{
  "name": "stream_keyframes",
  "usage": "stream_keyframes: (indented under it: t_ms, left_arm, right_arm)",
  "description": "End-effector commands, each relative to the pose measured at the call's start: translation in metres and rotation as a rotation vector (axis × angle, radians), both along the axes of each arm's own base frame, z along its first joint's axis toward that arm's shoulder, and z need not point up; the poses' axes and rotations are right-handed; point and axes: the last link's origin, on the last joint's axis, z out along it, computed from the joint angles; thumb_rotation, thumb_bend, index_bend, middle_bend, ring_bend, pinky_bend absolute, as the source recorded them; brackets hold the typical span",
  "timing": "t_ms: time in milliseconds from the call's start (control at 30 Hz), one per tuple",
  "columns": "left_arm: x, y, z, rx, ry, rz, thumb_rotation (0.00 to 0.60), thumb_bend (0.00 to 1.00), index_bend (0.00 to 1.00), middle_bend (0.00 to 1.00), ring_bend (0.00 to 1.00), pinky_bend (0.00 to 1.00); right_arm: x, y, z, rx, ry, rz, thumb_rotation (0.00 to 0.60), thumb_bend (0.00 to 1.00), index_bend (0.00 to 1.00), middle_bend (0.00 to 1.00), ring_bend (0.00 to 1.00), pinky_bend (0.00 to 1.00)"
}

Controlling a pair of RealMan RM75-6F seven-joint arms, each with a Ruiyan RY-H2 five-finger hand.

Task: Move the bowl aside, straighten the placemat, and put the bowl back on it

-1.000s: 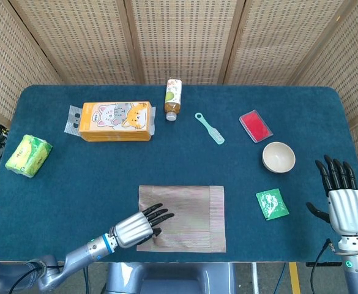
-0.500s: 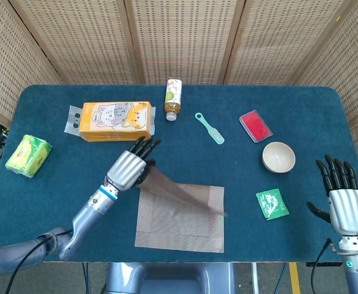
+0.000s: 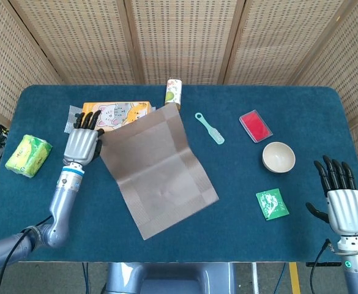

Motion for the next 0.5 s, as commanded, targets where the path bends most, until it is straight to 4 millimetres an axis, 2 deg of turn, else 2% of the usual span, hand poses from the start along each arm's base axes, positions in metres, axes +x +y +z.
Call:
stream_keyframes:
  t_ms: [33, 233, 367, 500]
  left_arm:
    - [-0.009, -0.009, 0.015, 0.001, -0.048, 0.04, 0.6, 0.01, 0.01, 0.0, 0.0, 0.0]
    - [-0.017, -0.02, 0.038, 0.033, -0.093, 0.023, 0.6, 0.0, 0.0, 0.0, 0.0, 0.0]
    - [-0.028, -0.042, 0.064, 0.073, -0.103, 0.037, 0.6, 0.0, 0.0, 0.0, 0.0, 0.0]
    - [-0.037, -0.064, 0.081, 0.096, -0.098, 0.071, 0.6, 0.0, 0.0, 0.0, 0.0, 0.0]
  right_arm:
    - [0.0, 0.0, -0.001, 0.005, 0.004, 0.0, 0.6, 0.0, 0.0, 0.0, 0.0, 0.0]
    - [0.001, 0.0, -0.007, 0.033, 0.019, 0.009, 0.6, 0.0, 0.0, 0.0, 0.0, 0.0]
    - [0.008, -0.003, -0.017, 0.099, 0.07, 0.068, 0.6, 0.0, 0.0, 0.0, 0.0, 0.0]
    - [0.017, -0.011, -0.025, 0.166, 0.124, 0.139, 0.6, 0.0, 0.0, 0.0, 0.0, 0.0]
